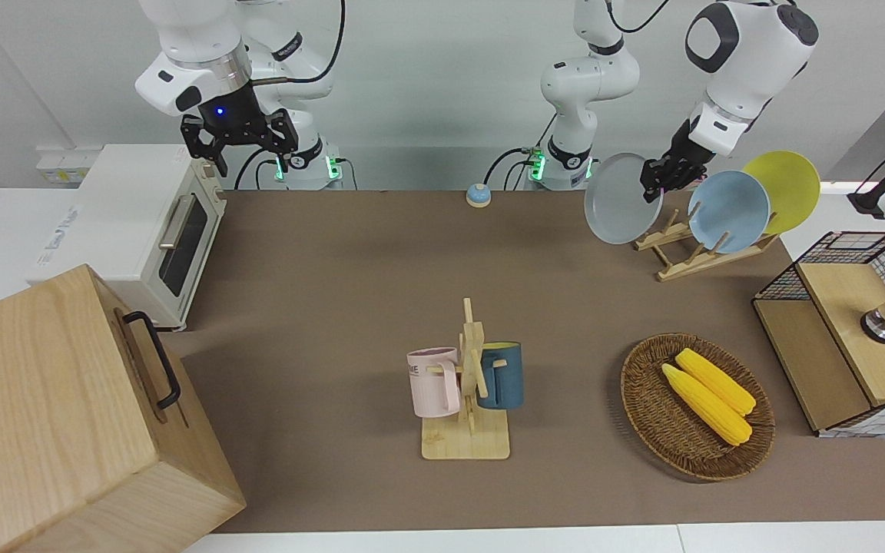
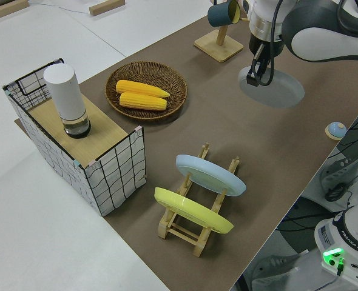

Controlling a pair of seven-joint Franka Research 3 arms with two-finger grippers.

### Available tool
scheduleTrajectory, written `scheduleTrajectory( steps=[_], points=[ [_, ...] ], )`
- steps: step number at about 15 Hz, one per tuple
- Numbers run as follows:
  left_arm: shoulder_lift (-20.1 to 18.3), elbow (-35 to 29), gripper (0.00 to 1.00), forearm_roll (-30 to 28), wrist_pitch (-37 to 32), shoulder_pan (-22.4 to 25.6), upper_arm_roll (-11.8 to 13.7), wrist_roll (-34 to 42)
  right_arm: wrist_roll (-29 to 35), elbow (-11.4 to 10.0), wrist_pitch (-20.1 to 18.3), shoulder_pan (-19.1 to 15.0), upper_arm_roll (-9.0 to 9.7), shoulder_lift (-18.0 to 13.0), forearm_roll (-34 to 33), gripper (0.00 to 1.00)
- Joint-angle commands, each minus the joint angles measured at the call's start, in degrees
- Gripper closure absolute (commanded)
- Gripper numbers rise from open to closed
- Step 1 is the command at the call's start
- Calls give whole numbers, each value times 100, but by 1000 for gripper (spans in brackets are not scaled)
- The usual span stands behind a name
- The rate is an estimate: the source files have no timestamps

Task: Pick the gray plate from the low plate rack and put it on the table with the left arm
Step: 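Lift the gray plate out of the rack with the left gripper, then carry the plate away from the rack and lower it onto the table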

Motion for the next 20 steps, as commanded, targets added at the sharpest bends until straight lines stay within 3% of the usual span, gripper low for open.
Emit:
scheduleTrajectory(
  steps=[1, 5, 8, 15, 20],
  points=[
    [37, -214, 1000, -570, -3, -41, 65, 220, -8, 35, -75, -56, 32, -14, 59, 11],
    [221, -486, 1000, -1265, 103, 56, 83, 870, -8, 35, -75, -56, 32, -14, 59, 13],
    [265, -776, 1000, -1433, 365, 100, 118, 1318, -8, 35, -75, -56, 32, -14, 59, 13],
    [740, -1128, 1000, -2214, 577, 354, 434, 2839, -8, 35, -75, -56, 32, -14, 59, 11],
    [767, -1410, 1000, -2277, 1139, 223, 356, 2920, -8, 35, -75, -56, 32, -14, 59, 11]
  ],
)
